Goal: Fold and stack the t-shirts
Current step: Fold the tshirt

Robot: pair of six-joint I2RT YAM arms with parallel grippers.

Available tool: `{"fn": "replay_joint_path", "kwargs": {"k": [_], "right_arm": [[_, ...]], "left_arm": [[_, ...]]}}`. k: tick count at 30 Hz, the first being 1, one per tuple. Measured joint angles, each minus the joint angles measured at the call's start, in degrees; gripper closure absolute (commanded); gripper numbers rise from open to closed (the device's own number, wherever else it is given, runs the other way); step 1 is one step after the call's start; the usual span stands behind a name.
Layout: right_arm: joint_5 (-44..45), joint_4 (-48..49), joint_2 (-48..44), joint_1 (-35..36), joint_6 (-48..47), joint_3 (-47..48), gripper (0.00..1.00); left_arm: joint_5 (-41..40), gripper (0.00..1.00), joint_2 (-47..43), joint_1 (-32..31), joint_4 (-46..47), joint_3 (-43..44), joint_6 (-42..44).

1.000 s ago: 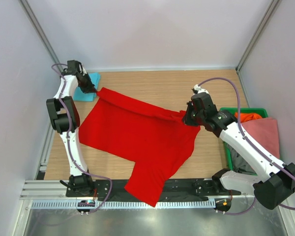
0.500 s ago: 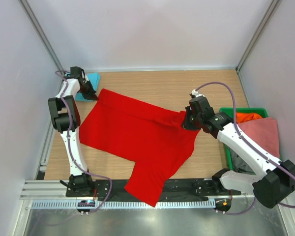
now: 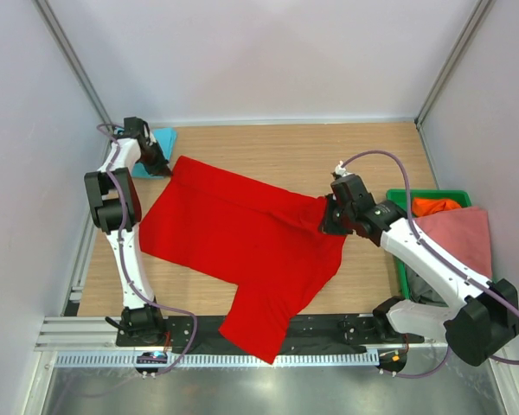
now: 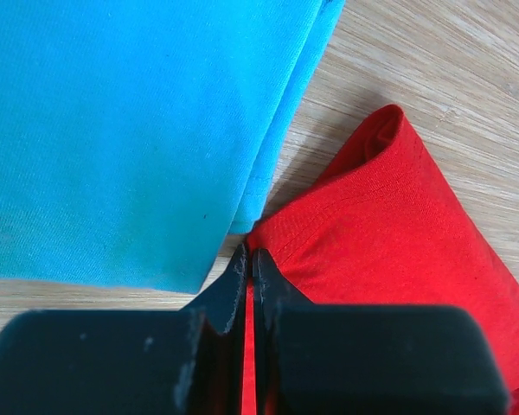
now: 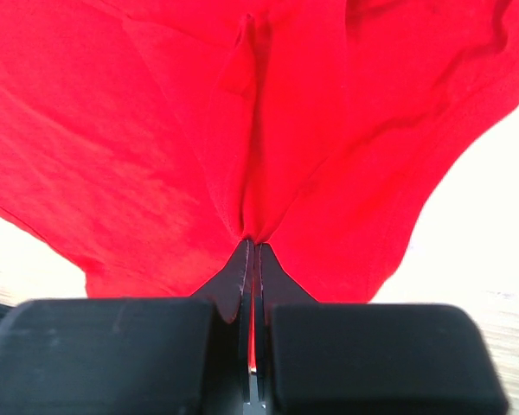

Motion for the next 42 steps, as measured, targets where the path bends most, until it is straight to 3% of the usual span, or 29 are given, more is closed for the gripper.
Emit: {"fn": "replay_joint_path", "kwargs": {"k": [3,5,8,12,13,17,22,25,29,42], "right_arm": [[-0.35,-0.52,-0.22,0.0,0.2,-1.66,0.99],[-0.57,-1.07,-0.22,0.0,0.68,-2.75,0.97],[-1.36,-3.45,-0.22,-0.02,2.25,-4.28,0.76],[-2.56,-7.15,-0.22,-1.55,3.74,-5.79,0.45],[-2.93,-7.21,-0.31,-3.08,3.87,-5.79,0.43],[-5.03,-4.22,1.09,-14.21,4.57,-4.85,0.41],[-9.81,6.05,12.24,-23.34,7.87,-0.15,0.36],[-12.92,12.68,18.82,-25.53,10.95,1.4,0.29],[-15.91,17.64,23.47,-28.0,15.39,1.97,0.28],[-19.39,23.69,28.87,-31.78,27.36,1.79,0.43]], "left_arm": [[-0.15,0.92,0.0,0.0,-0.02,0.0,0.15],[-0.44,0.82,0.0,-0.04,-0.02,0.0,0.48],[-1.42,0.69,-0.42,-0.31,-0.22,-0.02,0.94],[-4.15,0.66,-2.25,-1.07,-2.84,-0.28,1.29],[-4.74,0.66,-3.1,-1.33,-3.67,-0.39,1.27],[-6.67,0.69,-6.78,-2.6,-6.23,0.5,0.98],[-4.48,0.74,-9.64,-5.53,-3.8,1.51,-0.52],[-1.57,0.76,-8.61,-7.65,-0.72,1.53,-1.95],[1.46,0.78,-4.72,-9.29,3.61,1.53,-4.98],[2.78,0.79,3.45,-8.33,6.51,3.8,-9.77]]}}
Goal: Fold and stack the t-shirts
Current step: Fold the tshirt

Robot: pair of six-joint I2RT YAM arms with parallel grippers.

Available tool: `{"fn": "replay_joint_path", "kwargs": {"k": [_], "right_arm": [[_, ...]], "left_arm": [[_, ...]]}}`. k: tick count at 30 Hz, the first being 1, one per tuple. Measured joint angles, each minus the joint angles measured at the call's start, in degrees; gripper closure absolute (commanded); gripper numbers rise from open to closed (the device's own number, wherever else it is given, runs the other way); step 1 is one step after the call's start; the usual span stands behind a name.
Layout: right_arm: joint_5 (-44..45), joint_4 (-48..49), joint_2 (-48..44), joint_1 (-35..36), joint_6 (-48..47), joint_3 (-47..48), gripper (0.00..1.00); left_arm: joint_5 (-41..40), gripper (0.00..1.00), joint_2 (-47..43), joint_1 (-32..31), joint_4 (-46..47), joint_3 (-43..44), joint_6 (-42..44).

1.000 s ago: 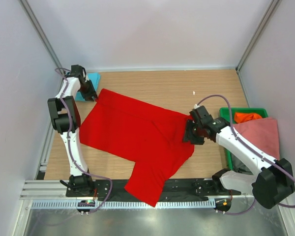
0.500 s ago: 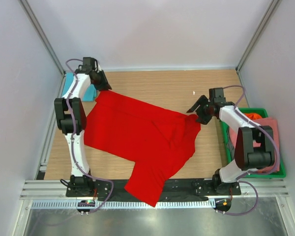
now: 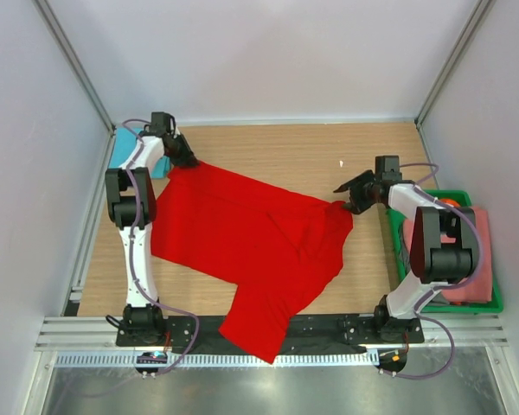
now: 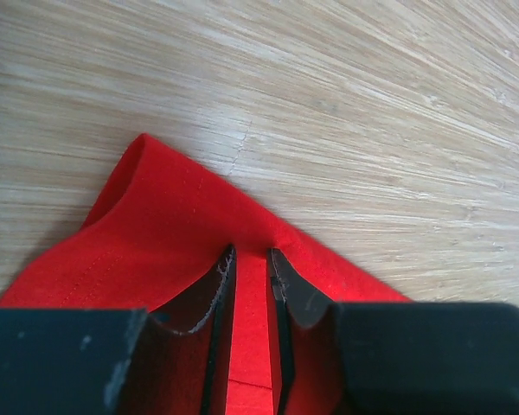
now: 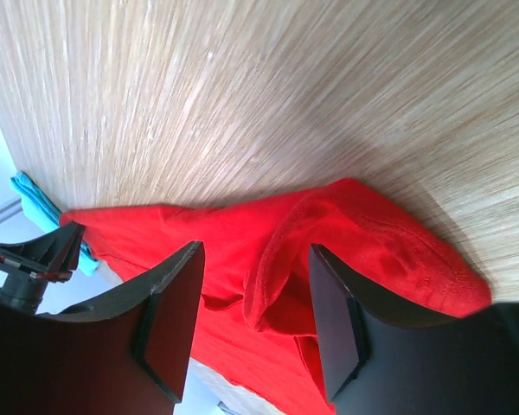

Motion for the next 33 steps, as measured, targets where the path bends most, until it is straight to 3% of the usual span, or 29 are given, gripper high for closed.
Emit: {"fn": "replay_joint_path", "kwargs": {"k": [11,16,19,27,33], "right_arm": [[0.96,-0.5,3.28,-0.09,0.44,-0.24,0.61],[2.97,-1.05,3.28,-0.81,-3.08,-1.33,0.8],[5.11,-1.99,3.17,-0.96,-6.6,-1.36,0.98],[8.61,0.68,0.28,-0.98,-22.05,-1.92,0.99],[8.44,2.69,0.31,-0.96,-27.76,-3.32,0.94]], "left_arm": [[-0.24,0.79,0.55,0.0,-0.46,0.94,0.02],[-0.26,0.79,0.55,0.0,-0.48,0.94,0.02],[-0.28,0.79,0.55,0.0,-0.48,0.94,0.02],[-0.28,0.8,0.87,0.0,-0.63,1.38,0.04],[-0.15,0.76,0.9,0.0,-0.66,1.44,0.2]]}}
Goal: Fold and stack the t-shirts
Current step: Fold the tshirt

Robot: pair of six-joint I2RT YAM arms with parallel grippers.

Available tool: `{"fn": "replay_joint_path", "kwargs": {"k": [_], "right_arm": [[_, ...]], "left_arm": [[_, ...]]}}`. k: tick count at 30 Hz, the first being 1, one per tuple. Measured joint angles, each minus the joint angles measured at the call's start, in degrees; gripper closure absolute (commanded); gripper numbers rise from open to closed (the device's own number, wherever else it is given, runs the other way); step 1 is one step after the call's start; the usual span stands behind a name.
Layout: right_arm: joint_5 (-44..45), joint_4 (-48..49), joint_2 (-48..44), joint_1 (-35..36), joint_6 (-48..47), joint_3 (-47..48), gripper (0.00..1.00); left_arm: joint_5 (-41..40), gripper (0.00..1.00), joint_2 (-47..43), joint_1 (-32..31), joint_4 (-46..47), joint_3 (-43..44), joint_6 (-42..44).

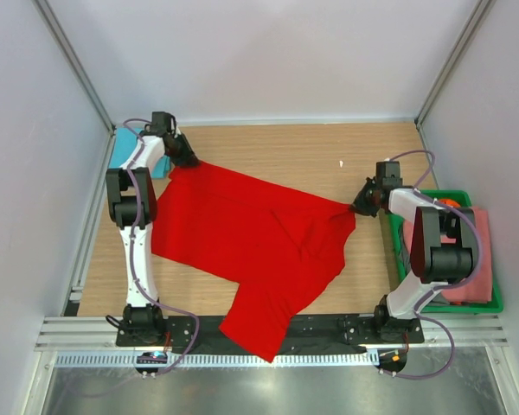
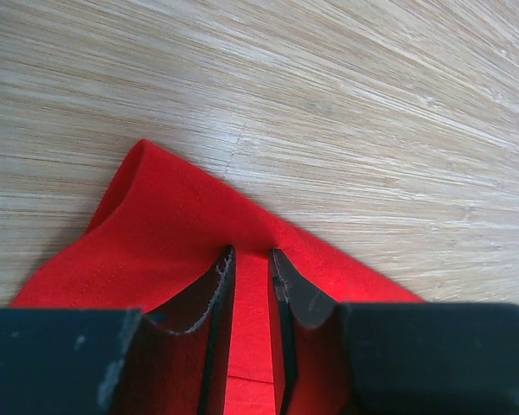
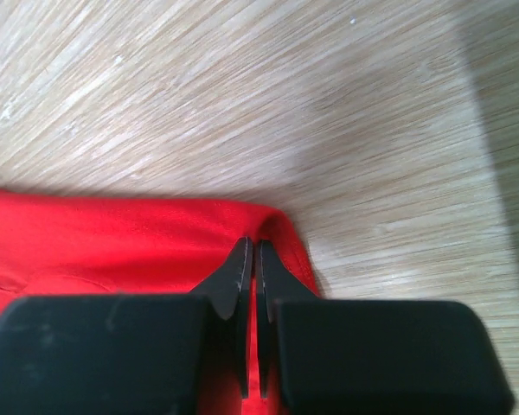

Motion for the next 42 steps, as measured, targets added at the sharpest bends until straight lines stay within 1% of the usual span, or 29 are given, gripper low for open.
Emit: {"fn": "replay_joint_path", "kwargs": {"k": [1,3,5,6,7,9,10,12,13,15,17,19,21,24,26,28,31,33,35,39,42], "right_arm": [[0.0,-0.33,0.11,0.0,-0.42,0.0,0.91],[0.02,-0.55,0.42,0.0,-1.05,0.13,0.9],[0.04,-1.16,0.9,0.0,-1.36,0.37,0.87],[0.15,-1.86,1.18,0.0,-1.46,0.63,0.84],[0.33,-2.49,1.38,0.0,-1.53,0.94,0.72],[1.31,-4.5,1.38,-0.02,-1.62,1.95,0.6],[2.01,-6.32,1.38,-0.02,-1.79,3.06,0.51],[3.76,-10.51,1.36,0.0,-1.68,6.16,0.41],[4.37,-12.44,1.2,0.04,-1.79,7.72,0.31],[5.84,-15.37,-0.17,0.26,-1.73,9.57,0.25],[7.28,-18.51,-3.58,0.72,-1.81,9.97,0.24],[7.26,-20.85,-7.74,1.33,-1.79,9.73,0.24],[5.9,-21.57,-12.7,2.05,-1.38,8.72,0.25],[3.17,-22.03,-20.35,2.73,-0.39,6.05,0.26],[1.73,-23.06,-24.9,2.84,0.26,4.37,0.26],[1.25,-24.33,-27.34,2.82,0.37,3.58,0.26],[1.18,-26.27,-29.94,3.39,0.63,2.14,0.26],[0.98,-27.45,-31.52,4.28,0.9,0.87,0.26],[0.87,-29.14,-33.16,5.03,1.16,-0.17,0.26],[0.81,-31.63,-35.52,5.99,1.2,-0.55,0.26],[0.81,-32.57,-36.59,6.47,1.2,-0.55,0.26]], "left_arm": [[0.2,0.74,0.0,0.0,0.02,0.0,0.02],[0.52,0.68,-0.07,0.0,0.07,-0.02,0.02],[1.01,0.65,-0.5,-0.02,0.02,-0.37,0.0],[1.07,0.64,-1.05,-0.07,-0.09,-0.85,0.02],[1.09,0.62,-1.64,-0.09,-0.35,-1.36,-0.02],[1.11,0.6,-3.69,-0.07,-0.63,-2.91,-0.17],[1.2,0.6,-5.38,-0.26,-0.74,-4.11,-0.31],[1.01,0.6,-9.57,-0.85,-0.66,-7.3,-0.61],[0.83,0.6,-12.07,-1.36,-0.63,-9.22,-0.96],[0.09,0.6,-18.23,-3.56,-0.07,-13.77,-1.64],[-1.11,0.6,-24.02,-7.58,0.22,-17.7,-2.32],[-2.93,0.6,-29.51,-14.62,1.84,-21.46,-3.5],[-3.87,0.59,-32.33,-21.75,4.55,-24.09,-4.55],[-6.38,0.55,-32.68,-34.69,8.26,-26.53,-5.55],[-8.85,0.54,-30.56,-42.05,9.16,-26.23,-5.44],[-12.2,0.52,-27.47,-48.15,8.63,-25.05,-4.44],[-16.46,0.52,-22.56,-53.64,7.45,-22.23,-3.34],[-18.99,0.54,-19.23,-55.91,5.33,-19.61,-2.91],[-21.07,0.55,-16.79,-57.2,3.5,-17.22,-2.89],[-23.98,0.61,-14.34,-58.21,0.48,-14.36,-2.97],[-26.1,0.62,-12.72,-58.66,-1.27,-12.2,-3.02]]}}
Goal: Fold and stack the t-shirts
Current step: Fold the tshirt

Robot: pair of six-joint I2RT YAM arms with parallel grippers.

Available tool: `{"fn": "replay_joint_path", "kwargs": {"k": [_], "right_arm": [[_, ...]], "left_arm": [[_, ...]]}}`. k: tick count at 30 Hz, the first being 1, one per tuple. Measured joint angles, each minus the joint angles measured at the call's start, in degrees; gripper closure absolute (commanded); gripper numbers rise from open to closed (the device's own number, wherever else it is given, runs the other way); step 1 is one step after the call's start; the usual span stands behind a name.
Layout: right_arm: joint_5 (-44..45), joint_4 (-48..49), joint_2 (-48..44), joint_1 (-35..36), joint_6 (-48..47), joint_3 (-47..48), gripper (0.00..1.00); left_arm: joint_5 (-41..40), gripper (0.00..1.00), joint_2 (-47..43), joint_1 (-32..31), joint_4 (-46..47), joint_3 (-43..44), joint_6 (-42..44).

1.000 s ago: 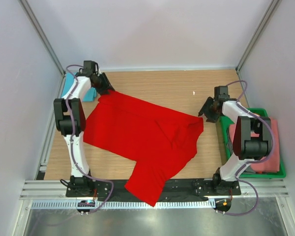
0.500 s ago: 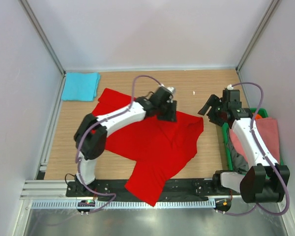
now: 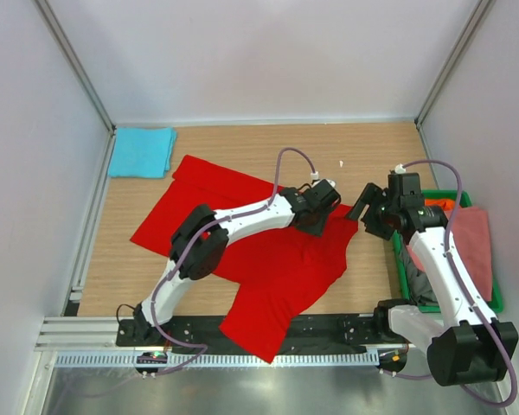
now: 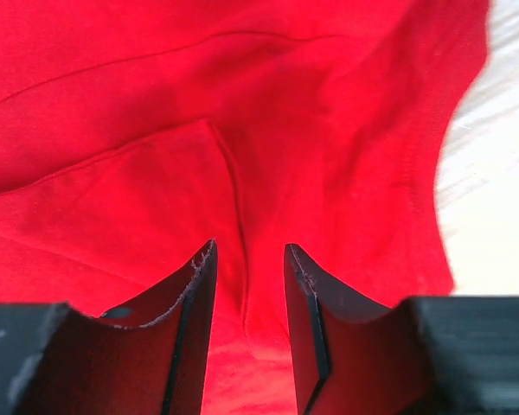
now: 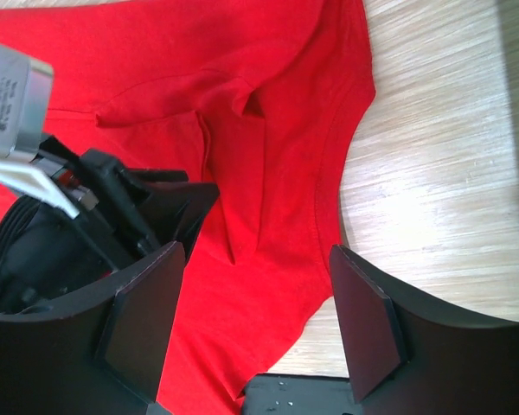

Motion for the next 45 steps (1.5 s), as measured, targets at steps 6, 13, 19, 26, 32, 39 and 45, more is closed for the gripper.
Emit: {"fn": "replay_joint_path", "kwargs": {"k": [6,13,19,26,32,39,45], "right_arm": [[0.0,-0.72,-0.2,0.59,0.0,0.0,0.26],[0.44,-0.72,-0.15,1.99,-0.09,0.0,0.26],[-0.15,-0.37,1.11,3.1,-0.13,-0.04,0.26],[-1.92,1.73,4.48,3.41,0.0,-0.92,0.4],[-3.54,6.19,10.88,3.39,0.68,-0.92,0.54],[-4.0,10.27,18.03,3.39,1.29,-0.9,0.53],[-6.6,14.84,19.34,3.39,1.68,-1.44,0.4]], "left_arm": [[-1.7,0.75,2.91,-0.31,-1.99,1.68,-0.11],[-2.56,1.0,4.98,-0.33,-3.54,3.3,-0.09],[-3.13,1.0,-0.92,-0.26,-1.97,-4.35,-2.84],[-2.8,1.0,-12.52,0.5,1.42,-15.56,-7.69],[-0.39,1.0,-15.63,1.79,4.33,-19.87,-11.15],[2.03,1.0,-18.34,4.48,5.46,-24.24,-13.46],[4.55,1.0,-20.7,7.37,6.43,-27.69,-14.16]]}}
